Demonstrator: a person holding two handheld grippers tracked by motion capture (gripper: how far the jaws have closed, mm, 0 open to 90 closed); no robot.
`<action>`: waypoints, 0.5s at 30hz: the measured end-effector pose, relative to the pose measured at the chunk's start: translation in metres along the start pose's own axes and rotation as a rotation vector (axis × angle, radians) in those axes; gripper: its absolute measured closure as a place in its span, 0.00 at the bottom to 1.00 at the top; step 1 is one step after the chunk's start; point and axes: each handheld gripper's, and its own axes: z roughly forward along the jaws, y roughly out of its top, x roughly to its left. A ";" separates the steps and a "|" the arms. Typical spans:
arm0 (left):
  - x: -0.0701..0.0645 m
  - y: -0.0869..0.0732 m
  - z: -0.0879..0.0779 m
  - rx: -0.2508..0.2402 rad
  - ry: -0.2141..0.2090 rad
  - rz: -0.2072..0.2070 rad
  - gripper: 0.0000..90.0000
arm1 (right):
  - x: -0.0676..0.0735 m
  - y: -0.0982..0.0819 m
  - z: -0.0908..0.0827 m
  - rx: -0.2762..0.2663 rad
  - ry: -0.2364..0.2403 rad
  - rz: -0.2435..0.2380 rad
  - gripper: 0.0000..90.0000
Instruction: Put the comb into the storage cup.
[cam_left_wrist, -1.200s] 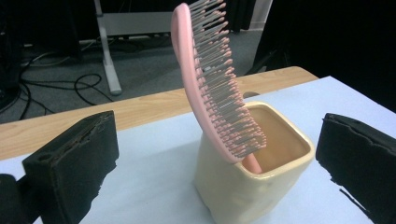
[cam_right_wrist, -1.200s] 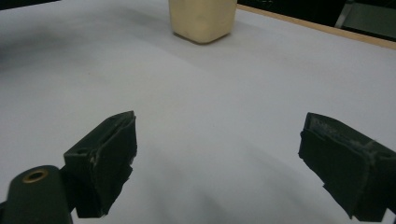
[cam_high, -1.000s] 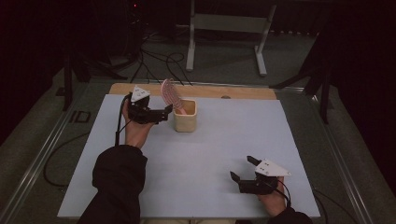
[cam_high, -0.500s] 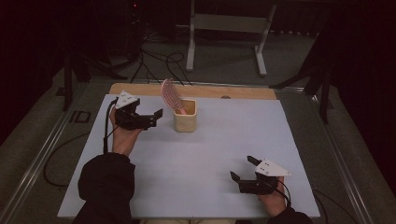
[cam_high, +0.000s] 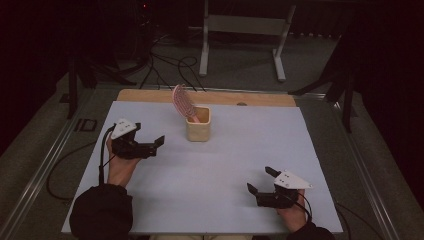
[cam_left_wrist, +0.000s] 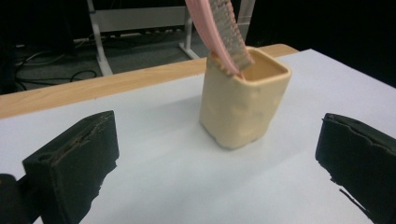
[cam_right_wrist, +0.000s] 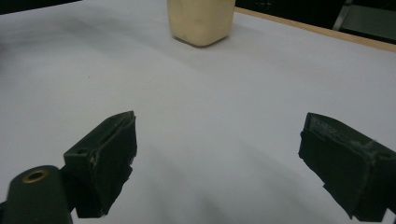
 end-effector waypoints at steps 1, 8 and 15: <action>0.000 0.000 0.000 0.000 0.000 0.000 0.00 | 0.000 0.000 0.000 0.000 0.000 0.000 0.13; -0.008 -0.034 -0.018 0.022 0.018 0.072 0.00 | -0.002 0.003 -0.003 -0.017 -0.010 0.007 0.13; -0.007 -0.060 -0.041 0.005 0.050 0.086 0.00 | -0.006 0.007 -0.007 -0.046 -0.033 0.015 0.13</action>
